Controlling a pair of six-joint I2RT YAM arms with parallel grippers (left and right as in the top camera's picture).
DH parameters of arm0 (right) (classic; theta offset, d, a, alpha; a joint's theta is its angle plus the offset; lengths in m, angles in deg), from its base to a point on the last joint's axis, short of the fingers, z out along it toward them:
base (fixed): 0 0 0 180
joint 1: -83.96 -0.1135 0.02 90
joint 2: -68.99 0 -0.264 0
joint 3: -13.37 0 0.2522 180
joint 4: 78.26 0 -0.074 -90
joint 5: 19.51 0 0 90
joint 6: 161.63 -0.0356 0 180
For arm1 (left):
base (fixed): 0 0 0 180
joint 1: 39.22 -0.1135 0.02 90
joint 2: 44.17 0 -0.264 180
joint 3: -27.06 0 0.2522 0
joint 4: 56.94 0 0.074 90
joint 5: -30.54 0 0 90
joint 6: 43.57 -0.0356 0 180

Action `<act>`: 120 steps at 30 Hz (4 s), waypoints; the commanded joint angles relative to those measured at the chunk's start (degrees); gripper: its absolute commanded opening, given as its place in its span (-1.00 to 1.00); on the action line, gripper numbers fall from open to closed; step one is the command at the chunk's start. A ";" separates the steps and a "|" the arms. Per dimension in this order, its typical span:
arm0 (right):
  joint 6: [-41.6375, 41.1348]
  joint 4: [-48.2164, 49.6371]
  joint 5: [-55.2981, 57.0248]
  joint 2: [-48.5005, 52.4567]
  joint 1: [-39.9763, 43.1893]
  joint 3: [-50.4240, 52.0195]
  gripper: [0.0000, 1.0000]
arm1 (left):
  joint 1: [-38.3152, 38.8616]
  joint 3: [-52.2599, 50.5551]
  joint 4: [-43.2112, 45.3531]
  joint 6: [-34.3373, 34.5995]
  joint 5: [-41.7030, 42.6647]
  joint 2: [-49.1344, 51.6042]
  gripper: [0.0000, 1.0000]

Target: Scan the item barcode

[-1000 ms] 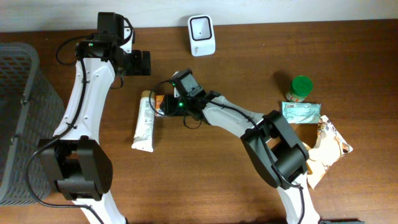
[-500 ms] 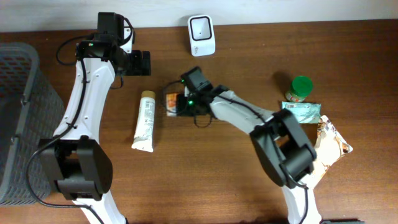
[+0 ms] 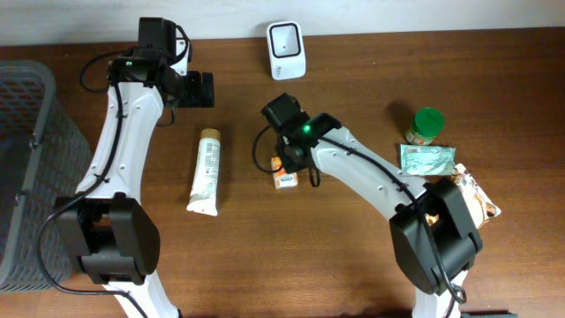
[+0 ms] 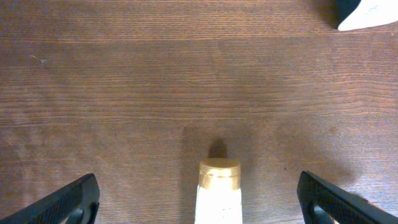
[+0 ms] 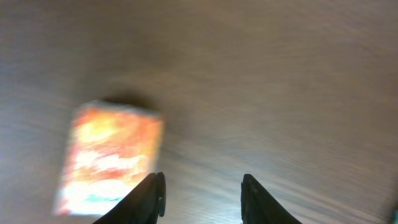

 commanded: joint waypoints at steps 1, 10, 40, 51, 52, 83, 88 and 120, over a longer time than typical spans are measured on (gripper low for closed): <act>2.71 0.00 -8.59 0.76 -5.22 0.20 0.15 | -0.11 -0.17 -0.07 -1.09 -0.20 0.33 0.98; 7.50 -1.53 -0.90 5.25 -9.79 -0.17 0.04 | -0.11 -0.17 -0.07 -1.09 -0.20 0.33 0.98; 5.27 2.12 -44.00 10.01 14.64 -3.30 -0.71 | -0.11 -0.17 -0.07 -1.09 -0.20 0.33 0.98; 21.38 4.37 -32.39 12.37 13.42 -8.68 -0.20 | -0.11 -0.17 -0.07 -1.09 -0.20 0.33 0.98; 21.40 4.31 -32.57 12.74 12.92 -8.70 -0.24 | -0.11 -0.17 -0.07 -1.09 -0.20 0.33 0.99; 8.07 10.10 -29.70 9.92 9.90 -4.20 -0.91 | -0.11 -0.17 -0.07 -1.09 -0.20 0.33 0.98; 8.66 -2.51 -33.83 3.65 12.96 -13.77 -0.47 | -0.11 -0.17 -0.07 -1.09 -0.20 0.33 0.98; 20.41 -14.36 -66.36 18.91 24.37 -17.14 -0.92 | -0.11 -0.17 -0.07 -1.09 -0.20 0.33 0.99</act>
